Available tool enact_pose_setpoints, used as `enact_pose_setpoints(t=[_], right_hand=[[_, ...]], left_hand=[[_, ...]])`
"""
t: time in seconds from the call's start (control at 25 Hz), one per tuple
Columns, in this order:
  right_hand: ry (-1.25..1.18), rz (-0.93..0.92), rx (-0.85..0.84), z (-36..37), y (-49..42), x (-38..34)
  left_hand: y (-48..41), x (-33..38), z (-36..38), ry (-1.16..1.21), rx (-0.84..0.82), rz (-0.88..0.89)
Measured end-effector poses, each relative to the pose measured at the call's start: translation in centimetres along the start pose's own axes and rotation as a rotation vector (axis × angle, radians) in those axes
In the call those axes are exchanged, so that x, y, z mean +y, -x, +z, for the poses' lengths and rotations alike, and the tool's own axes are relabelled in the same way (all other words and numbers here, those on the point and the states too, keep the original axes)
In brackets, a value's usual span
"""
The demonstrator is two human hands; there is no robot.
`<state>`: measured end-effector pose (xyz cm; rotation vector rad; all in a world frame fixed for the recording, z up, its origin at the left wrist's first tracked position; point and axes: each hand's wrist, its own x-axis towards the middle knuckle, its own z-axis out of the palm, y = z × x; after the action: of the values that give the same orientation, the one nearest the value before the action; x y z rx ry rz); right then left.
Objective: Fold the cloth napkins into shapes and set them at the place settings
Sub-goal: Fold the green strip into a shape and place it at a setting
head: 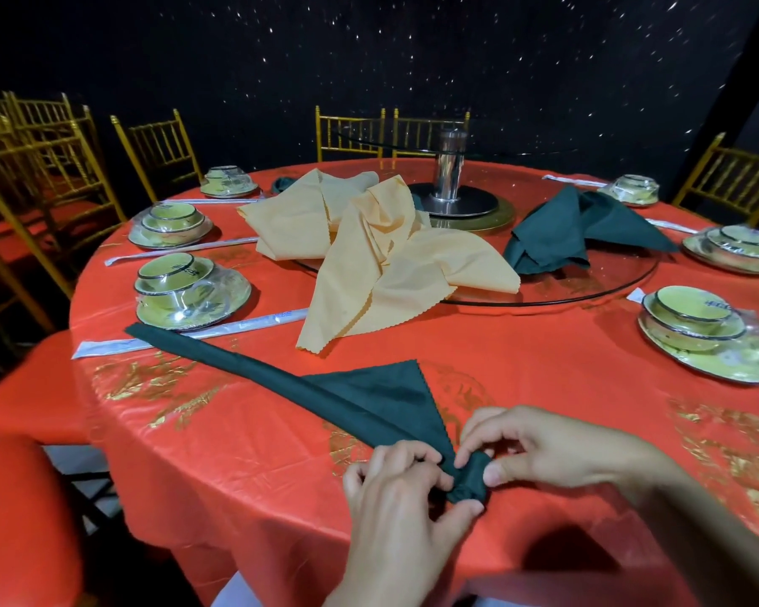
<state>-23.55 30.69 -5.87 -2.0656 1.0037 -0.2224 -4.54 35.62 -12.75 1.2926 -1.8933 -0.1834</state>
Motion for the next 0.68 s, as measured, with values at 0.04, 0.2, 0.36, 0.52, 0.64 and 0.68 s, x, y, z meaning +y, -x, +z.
enact_pose_setpoints(t=[0.04, 0.2, 0.36, 0.52, 0.64, 0.68], right_hand=[[-0.018, 0.001, 0.024, 0.2, -0.4, -0.1], [-0.168, 0.008, 0.109, 1.0, -1.8, -0.4], [-0.115, 0.006, 0.194, 1.6, -3.2, -0.7], [-0.069, -0.017, 0.252, 2.2, -3.6, -0.5], [-0.150, 0.040, 0.101, 1.3, -2.4, -0.4], [-0.175, 0.063, 0.067, 1.0, -2.1, -0.4]], left_hand=[[-0.2, -0.3, -0.1, -0.013, 0.008, 0.003], [-1.3, -1.5, -1.2, -0.052, 0.036, 0.044], [-1.8, -2.2, -2.0, -0.078, 0.020, 0.086], [-1.6, -3.1, -2.2, -0.049, 0.024, 0.124], [-1.5, -3.6, -2.3, -0.034, 0.045, 0.090], [-1.6, -3.7, -2.2, -0.030, 0.054, 0.068]])
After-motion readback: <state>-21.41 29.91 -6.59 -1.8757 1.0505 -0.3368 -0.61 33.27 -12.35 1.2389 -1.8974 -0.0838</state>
